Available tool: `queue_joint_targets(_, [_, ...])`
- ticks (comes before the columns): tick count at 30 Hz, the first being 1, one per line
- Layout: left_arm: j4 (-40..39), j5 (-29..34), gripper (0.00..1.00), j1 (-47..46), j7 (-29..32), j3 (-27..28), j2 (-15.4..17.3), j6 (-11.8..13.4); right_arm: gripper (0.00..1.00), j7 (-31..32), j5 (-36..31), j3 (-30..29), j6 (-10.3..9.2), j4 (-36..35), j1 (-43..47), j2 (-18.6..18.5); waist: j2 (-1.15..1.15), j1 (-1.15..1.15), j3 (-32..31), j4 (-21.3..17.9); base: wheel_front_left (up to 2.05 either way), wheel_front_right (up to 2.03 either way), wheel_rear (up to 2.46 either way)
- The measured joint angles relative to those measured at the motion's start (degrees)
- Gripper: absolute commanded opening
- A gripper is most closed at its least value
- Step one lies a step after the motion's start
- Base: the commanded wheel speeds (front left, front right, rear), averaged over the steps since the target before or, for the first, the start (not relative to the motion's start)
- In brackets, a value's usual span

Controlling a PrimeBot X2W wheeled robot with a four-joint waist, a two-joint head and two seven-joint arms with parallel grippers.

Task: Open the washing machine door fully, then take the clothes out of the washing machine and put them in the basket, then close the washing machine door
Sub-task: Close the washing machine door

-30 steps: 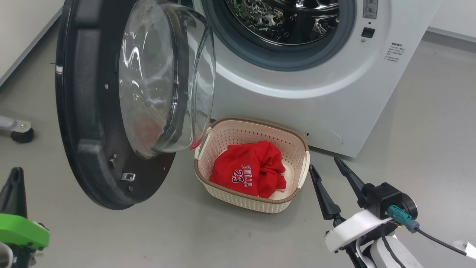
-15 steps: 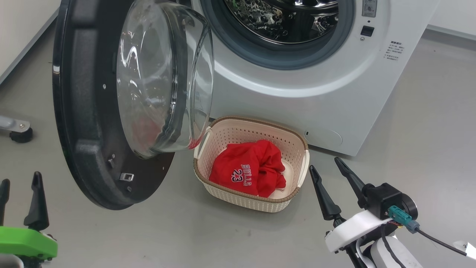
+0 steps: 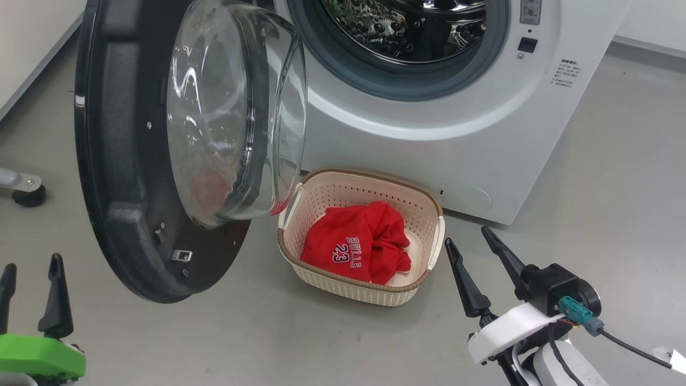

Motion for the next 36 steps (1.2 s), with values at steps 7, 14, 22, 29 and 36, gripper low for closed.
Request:
queue_joint_targets(7, [1.3,0.0,1.00,0.0,-1.4,-1.0,0.6,0.0,1.00,0.0,0.0,-0.1,0.00,0.0,0.0,0.0,0.00,0.00,-0.2,0.0,0.00,0.00,0.00])
queue_joint_targets(14, [2.1,-0.1,1.00,0.0,-2.4,-1.7,1.0,0.0,1.00,0.0,0.0,-0.1,0.00,-0.1,0.0,0.1,0.00,0.00,-0.3,0.0,0.00,0.00,0.00])
queue_joint_targets(22, [3.2,-0.1,1.00,-0.1,-2.9,-2.7,1.9,0.0,1.00,0.0,0.0,-0.1,0.00,-0.1,0.0,0.1,0.00,0.00,-0.4,0.0,0.00,0.00,0.00])
queue_joint_targets(29, [3.8,-0.5,1.00,-0.1,-3.4,-3.1,2.4,0.0,1.00,0.0,0.0,-0.2,0.00,-0.2,0.0,0.2,0.00,0.00,-0.4,-0.1,0.00,0.00,0.00])
queue_joint_targets(36, [4.3,-0.5,1.00,-0.1,-3.9,-3.6,2.8,0.0,1.00,0.0,0.0,-0.2,0.00,-0.2,0.0,0.2,0.00,0.00,-0.6,0.0,0.00,0.00,0.00])
